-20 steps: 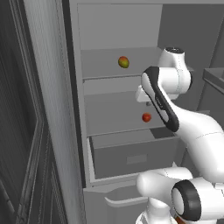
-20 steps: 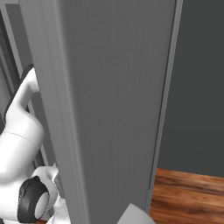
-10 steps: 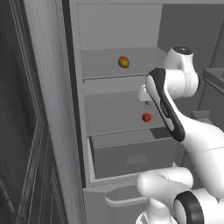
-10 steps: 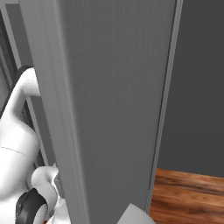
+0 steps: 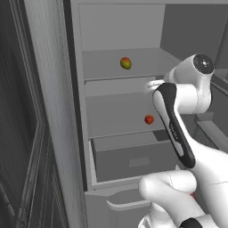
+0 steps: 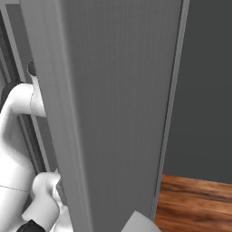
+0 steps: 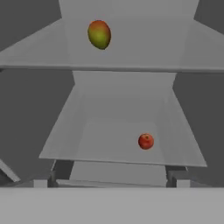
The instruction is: Pick the mango and apple from the fridge and place them inside the tupperware on the counter.
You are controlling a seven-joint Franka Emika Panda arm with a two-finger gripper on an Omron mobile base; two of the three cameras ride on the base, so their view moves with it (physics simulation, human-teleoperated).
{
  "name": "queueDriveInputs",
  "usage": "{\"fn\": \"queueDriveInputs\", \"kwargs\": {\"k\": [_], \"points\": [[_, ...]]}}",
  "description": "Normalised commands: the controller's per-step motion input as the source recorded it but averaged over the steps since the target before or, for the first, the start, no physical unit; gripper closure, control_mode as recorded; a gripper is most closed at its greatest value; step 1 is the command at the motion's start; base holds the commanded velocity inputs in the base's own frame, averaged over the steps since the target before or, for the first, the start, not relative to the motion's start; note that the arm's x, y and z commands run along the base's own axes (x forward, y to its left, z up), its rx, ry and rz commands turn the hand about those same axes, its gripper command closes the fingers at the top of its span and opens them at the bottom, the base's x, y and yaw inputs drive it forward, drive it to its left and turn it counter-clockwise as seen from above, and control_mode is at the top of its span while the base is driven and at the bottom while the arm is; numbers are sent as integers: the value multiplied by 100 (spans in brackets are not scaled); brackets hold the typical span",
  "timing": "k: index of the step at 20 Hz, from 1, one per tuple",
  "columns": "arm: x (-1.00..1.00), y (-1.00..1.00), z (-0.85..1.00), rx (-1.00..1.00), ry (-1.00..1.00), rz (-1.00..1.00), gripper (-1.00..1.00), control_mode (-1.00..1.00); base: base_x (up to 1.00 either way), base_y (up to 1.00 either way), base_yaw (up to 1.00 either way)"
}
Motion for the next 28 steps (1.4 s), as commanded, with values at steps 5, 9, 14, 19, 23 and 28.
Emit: {"fn": "queueDriveInputs", "kwargs": {"k": [5,9,14,19,23,28], "points": [[16,4,67,0,-15,0,-100,-100,0,0,0],[32,0,55,3,0,0,-100,-100,0,0,0],[40,11,29,1,2,0,-100,-100,0,0,0],[43,26,0,0,5,0,-100,-100,0,0,0],[46,8,-5,0,7,0,-100,-100,0,0,0],[44,-2,-6,0,4,2,-100,-100,0,0,0]]}}
